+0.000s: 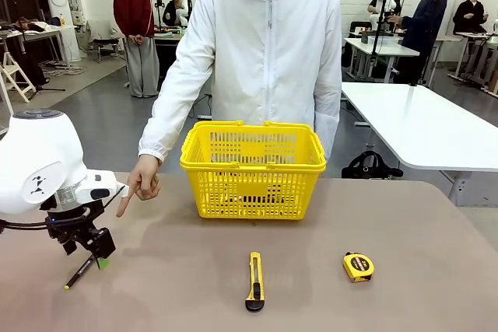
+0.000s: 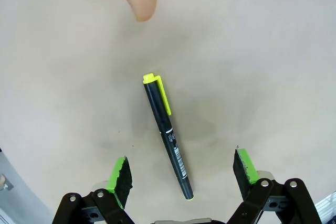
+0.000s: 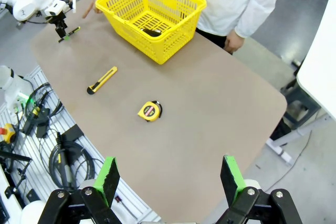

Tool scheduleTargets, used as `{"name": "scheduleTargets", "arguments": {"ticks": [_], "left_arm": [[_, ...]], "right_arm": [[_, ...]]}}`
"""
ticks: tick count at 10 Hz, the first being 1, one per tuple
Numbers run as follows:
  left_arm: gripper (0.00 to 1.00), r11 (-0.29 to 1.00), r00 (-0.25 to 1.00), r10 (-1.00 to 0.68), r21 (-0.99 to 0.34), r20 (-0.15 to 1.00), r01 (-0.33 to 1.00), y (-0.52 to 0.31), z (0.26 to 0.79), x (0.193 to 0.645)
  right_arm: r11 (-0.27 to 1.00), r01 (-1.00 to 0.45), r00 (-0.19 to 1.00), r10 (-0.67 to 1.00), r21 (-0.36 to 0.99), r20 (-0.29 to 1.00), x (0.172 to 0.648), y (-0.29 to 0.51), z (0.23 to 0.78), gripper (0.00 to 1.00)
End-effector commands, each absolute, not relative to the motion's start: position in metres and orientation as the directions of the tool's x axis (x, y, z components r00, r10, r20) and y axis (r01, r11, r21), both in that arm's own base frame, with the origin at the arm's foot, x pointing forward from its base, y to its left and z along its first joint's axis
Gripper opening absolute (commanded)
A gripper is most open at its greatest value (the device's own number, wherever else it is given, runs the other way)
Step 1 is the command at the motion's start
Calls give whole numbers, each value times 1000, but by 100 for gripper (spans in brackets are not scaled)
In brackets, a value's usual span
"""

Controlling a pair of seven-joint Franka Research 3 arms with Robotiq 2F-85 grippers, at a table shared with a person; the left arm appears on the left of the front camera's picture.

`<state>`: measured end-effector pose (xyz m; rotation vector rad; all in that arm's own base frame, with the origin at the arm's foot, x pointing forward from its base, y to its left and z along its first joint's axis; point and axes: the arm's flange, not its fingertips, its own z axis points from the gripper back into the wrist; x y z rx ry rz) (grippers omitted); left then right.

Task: Place the items the person wants into the basket.
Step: Pick up the item the person points to and place it in the Market Basket.

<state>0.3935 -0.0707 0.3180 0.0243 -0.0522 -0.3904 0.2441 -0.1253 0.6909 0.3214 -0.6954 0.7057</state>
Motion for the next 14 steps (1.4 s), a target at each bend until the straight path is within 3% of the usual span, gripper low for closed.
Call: {"name": "scheduleTargets", "arguments": {"ticks": [1, 5, 6, 7, 8, 10, 11, 13, 14], "left_arm": [[100, 931, 932, -361, 73, 41, 358, -70, 308, 373], [100, 932, 933, -357, 76, 49, 353, -66, 301, 376], [41, 931, 931, -360, 80, 56, 355, -65, 301, 376], [41, 931, 931, -360, 84, 59, 355, -65, 301, 375], [0, 931, 931, -361, 85, 56, 356, -64, 302, 377], [0, 929, 930, -364, 85, 44, 360, -64, 301, 376], [16, 928, 929, -367, 84, 37, 363, -64, 300, 376], [0, 927, 928, -371, 75, 24, 368, -65, 299, 376], [0, 926, 928, -373, 73, 20, 371, -64, 299, 377]], "right_arm": [[711, -702, 541, 482, 54, 689, 245, -124, 689, 100], [711, -702, 541, 482, 54, 689, 245, -124, 689, 100], [711, -702, 541, 482, 54, 689, 245, -124, 689, 100], [711, -702, 541, 482, 54, 689, 245, -124, 689, 100], [711, -702, 541, 482, 54, 689, 245, -124, 689, 100], [711, -702, 541, 482, 54, 689, 245, -124, 689, 100], [711, -702, 541, 482, 54, 689, 245, -124, 689, 100], [711, -702, 541, 482, 54, 689, 245, -124, 689, 100], [711, -702, 541, 482, 54, 689, 245, -124, 689, 100]]}}
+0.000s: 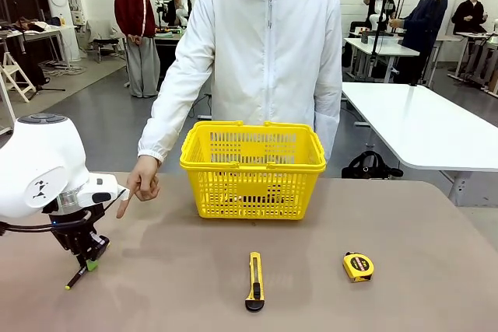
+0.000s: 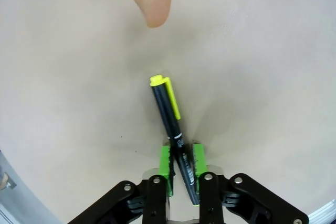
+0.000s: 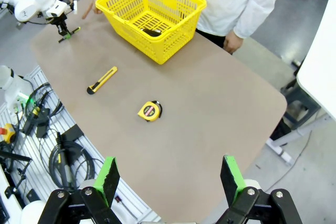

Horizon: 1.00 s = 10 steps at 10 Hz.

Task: Place the items the person wants into the basket.
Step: Pick up the item the person points to and place it in the Market Basket.

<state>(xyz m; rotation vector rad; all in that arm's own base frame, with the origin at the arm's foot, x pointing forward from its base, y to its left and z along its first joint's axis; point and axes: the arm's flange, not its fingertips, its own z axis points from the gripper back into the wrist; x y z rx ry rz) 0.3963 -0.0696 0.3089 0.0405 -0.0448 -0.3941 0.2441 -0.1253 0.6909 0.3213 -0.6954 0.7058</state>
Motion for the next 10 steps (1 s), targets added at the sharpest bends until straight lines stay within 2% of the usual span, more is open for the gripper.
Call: {"name": "scheduleTargets", "arguments": {"ticks": [1, 5, 7, 10], "left_arm": [[0, 926, 927, -374, 71, 19, 372, -65, 299, 376], [0, 918, 918, -395, 48, 22, 394, -62, 311, 375], [0, 900, 900, -435, -13, 38, 436, -51, 384, 363], [0, 872, 872, -487, -29, 61, 489, -43, 493, 357]], "right_arm": [[711, -702, 541, 482, 54, 689, 245, -124, 689, 100], [711, -702, 541, 482, 54, 689, 245, -124, 689, 100], [711, -702, 541, 482, 54, 689, 245, -124, 689, 100], [711, -702, 541, 482, 54, 689, 245, -124, 689, 100]]}}
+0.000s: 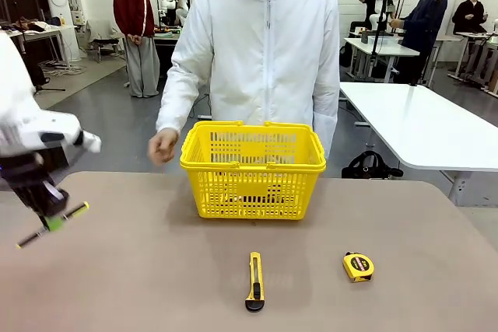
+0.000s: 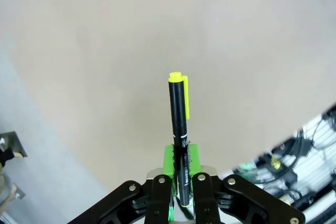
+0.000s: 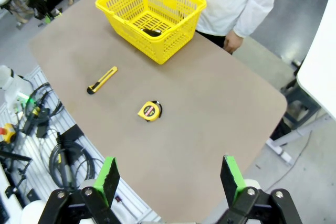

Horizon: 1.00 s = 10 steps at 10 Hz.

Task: Place the items the person wants into the basket.
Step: Pick up the item the person points to and place it in the Market Basket.

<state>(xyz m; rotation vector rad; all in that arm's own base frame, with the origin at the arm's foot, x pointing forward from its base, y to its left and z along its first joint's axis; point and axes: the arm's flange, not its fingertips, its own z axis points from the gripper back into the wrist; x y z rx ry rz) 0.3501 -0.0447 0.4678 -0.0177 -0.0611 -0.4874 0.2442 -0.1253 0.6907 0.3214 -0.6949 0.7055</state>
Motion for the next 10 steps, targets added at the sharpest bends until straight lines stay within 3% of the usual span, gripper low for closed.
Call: {"name": "scheduleTargets", "arguments": {"ticks": [1, 4, 10], "left_arm": [[0, 866, 866, -495, -44, 72, 499, -42, 518, 358], [0, 865, 864, -491, -59, 109, 499, -41, 567, 355], [0, 875, 871, -478, -28, 112, 484, -41, 570, 348]], "right_arm": [[711, -702, 541, 482, 54, 689, 245, -124, 689, 100], [711, -702, 541, 482, 54, 689, 245, -124, 689, 100], [711, -702, 541, 482, 54, 689, 245, -124, 689, 100]]}}
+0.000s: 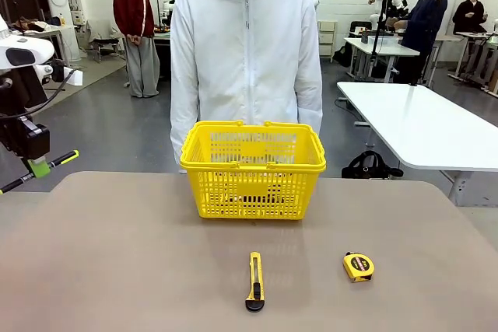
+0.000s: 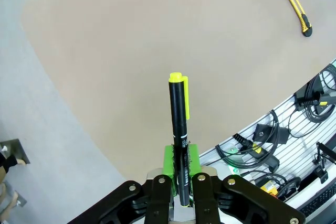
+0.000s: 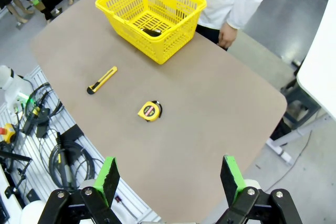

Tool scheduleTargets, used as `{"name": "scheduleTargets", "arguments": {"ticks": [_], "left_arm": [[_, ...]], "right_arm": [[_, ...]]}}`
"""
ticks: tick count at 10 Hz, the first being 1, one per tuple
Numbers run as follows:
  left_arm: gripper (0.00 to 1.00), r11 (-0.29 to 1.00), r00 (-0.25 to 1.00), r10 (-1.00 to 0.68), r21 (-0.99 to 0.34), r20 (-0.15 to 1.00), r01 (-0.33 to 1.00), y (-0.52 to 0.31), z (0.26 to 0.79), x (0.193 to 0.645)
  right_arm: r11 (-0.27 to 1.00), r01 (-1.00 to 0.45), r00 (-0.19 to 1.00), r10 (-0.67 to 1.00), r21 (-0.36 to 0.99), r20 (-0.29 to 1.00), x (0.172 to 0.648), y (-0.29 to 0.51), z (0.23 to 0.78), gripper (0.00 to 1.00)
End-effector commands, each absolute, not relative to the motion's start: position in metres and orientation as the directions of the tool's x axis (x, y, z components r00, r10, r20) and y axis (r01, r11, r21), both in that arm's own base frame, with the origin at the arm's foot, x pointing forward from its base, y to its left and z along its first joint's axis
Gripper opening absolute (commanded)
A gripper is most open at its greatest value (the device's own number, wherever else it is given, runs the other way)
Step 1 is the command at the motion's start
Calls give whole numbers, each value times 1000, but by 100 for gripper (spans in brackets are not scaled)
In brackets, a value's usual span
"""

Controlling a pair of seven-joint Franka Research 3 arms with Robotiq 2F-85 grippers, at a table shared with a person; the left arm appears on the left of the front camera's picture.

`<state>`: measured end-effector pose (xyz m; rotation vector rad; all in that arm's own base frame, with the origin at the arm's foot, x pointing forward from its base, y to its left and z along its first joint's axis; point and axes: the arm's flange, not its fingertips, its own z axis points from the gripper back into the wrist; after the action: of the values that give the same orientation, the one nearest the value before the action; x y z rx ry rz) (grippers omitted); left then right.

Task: Place the items the person wants into the basket.
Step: Pick up the item the person points to and place it in the Market Basket.

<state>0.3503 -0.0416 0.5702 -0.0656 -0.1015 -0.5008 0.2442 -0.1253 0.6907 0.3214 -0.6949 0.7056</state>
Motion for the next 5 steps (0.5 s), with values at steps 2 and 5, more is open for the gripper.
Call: {"name": "scheduleTargets", "arguments": {"ticks": [2, 5], "left_arm": [[11, 875, 872, -476, -38, 113, 482, -42, 570, 350], [11, 703, 696, -710, 45, 105, 710, -141, 605, 439]], "right_arm": [[711, -702, 541, 482, 54, 689, 245, -124, 689, 100], [711, -702, 541, 482, 54, 689, 245, -124, 689, 100]]}}
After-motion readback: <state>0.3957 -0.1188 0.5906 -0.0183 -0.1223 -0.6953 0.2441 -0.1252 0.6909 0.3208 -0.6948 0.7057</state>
